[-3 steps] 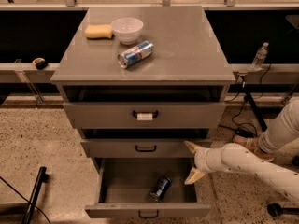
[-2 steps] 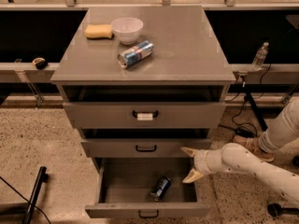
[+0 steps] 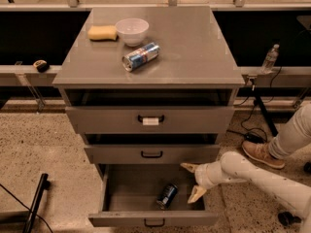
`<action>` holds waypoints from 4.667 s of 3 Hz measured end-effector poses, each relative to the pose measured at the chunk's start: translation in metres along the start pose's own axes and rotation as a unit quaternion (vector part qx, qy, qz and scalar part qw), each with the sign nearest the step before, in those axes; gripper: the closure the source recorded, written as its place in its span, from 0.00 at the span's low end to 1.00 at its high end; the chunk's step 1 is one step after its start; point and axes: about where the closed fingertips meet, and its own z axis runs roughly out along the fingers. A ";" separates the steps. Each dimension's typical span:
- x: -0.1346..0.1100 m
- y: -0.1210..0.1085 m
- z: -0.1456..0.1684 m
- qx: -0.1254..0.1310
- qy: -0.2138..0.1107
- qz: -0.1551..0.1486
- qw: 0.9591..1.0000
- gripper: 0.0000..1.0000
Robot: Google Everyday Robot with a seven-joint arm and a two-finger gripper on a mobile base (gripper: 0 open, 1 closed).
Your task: Pick pepsi can from bottom drawer and place on counter
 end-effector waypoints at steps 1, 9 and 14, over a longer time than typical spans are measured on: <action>-0.005 0.017 0.046 -0.044 -0.017 -0.016 0.999 0.12; 0.059 0.007 0.178 -0.078 -0.012 -0.095 0.992 0.00; 0.075 0.028 0.237 -0.130 -0.024 -0.117 0.984 0.83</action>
Offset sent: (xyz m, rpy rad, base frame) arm -0.0290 0.0622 -0.0948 0.0476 0.1511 0.1728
